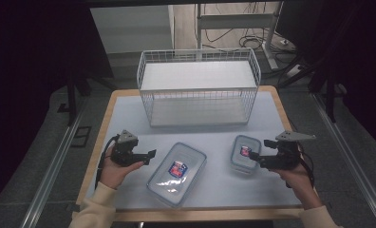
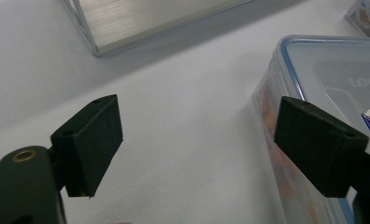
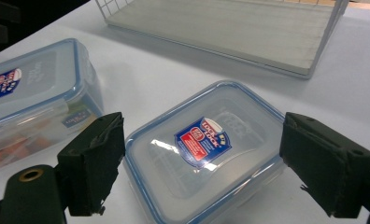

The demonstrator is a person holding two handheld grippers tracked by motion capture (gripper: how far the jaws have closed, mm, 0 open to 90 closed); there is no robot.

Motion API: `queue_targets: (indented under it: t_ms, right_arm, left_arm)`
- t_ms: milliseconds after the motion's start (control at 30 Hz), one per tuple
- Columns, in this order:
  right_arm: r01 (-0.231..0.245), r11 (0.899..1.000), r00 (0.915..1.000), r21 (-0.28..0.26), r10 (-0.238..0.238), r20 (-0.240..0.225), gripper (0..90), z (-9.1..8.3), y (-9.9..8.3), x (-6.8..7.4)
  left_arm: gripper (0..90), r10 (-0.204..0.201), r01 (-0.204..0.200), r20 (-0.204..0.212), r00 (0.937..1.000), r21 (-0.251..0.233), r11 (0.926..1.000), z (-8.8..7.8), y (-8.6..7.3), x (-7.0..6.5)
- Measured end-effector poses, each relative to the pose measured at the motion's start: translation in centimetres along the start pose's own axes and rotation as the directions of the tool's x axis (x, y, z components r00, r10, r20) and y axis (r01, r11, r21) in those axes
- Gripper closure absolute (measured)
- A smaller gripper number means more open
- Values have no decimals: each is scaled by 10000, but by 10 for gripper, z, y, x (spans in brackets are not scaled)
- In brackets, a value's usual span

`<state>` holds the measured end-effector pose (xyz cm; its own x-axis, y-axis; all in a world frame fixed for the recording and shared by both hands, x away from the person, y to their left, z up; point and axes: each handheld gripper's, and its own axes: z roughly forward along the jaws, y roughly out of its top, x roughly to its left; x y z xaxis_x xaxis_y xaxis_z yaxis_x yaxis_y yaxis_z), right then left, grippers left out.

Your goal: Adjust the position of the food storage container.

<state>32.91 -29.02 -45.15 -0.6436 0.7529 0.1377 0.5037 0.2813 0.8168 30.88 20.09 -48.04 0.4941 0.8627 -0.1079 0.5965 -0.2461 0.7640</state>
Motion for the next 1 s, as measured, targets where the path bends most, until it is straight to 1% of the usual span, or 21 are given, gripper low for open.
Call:
queue_targets:
  t_ms: [200, 267, 367, 467, 567, 600, 633, 667, 700, 767, 800, 833, 867, 900, 933, 967, 1000]
  right_arm:
    - [59, 10000, 10000, 20, -59, 64, 144, -2, -1, 0]
    - [52, 10000, 10000, -7, -52, 70, 145, -2, -1, 0]
    - [51, 10000, 9999, 0, -51, 135, 147, -2, -1, 0]
    - [79, 10000, 9998, 44, -80, 185, 150, -1, -1, 0]
    - [131, 9999, 9997, 90, -133, 199, 151, 1, 0, 2]
    - [131, 9999, 9997, 90, -133, 199, 151, 1, 0, 2]
    - [132, 9999, 9998, 103, -134, 178, 151, 2, 0, 2]
    - [153, 9997, 9997, 168, -156, 186, 151, 3, -1, 2]
    - [153, 9997, 9997, 168, -156, 186, 151, 3, -1, 2]
    - [91, 9997, 9997, 207, -96, 222, 151, 4, -3, 0]
    - [91, 9997, 9997, 207, -96, 222, 151, 4, -3, 0]
    - [24, 9998, 9996, 222, -30, 293, 152, 3, -4, -1]
    - [22, 9998, 9995, 202, -28, 303, 153, 3, -4, -2]
    - [22, 9998, 9995, 202, -28, 303, 153, 3, -4, -2]
    - [-2, 9998, 9995, 195, -4, 327, 153, 2, -4, -2]
    - [-17, 9999, 9993, 144, 12, 364, 154, 0, -4, -2]
    - [-17, 9999, 9993, 144, 12, 364, 154, 0, -4, -2]
  left_arm:
    - [196, 39, -37, 191, 9998, -87, 10000, -4, 1, -3]
    - [201, -70, 74, 248, 9997, -149, 9999, -7, 2, -4]
    - [220, -311, 318, 447, 9985, -158, 9994, -11, 4, -5]
    - [250, -316, 320, 590, 9978, -61, 9995, -13, 2, -6]
    - [297, -355, 349, 793, 9962, 85, 9994, -14, 0, -4]
    - [313, -355, 349, 793, 9962, 85, 9994, -14, 0, -4]
    - [313, -357, 351, 839, 9958, 94, 9993, -14, 0, -3]
    - [400, -293, 279, 929, 9952, 155, 9995, -16, 1, -2]
    - [453, -293, 279, 929, 9952, 155, 9995, -16, 1, -2]
    - [580, -203, 184, 1191, 9927, 172, 9997, -20, 1, -2]
    - [580, -130, 107, 1375, 9904, 172, 9998, -23, 0, -3]
    - [730, -28, 0, 1611, 9869, 175, 9998, -28, -3, -5]
    - [774, -28, 0, 1611, 9869, 175, 9998, -28, -3, -5]
    - [774, 55, -94, 1755, 9845, 211, 9997, -32, -6, -7]
    - [823, 148, -204, 1881, 9820, 278, 9994, -35, -8, -10]
    - [876, 334, -417, 2146, 9761, 343, 9985, -41, -14, -16]
    - [885, 334, -417, 2146, 9761, 343, 9985, -41, -14, -16]
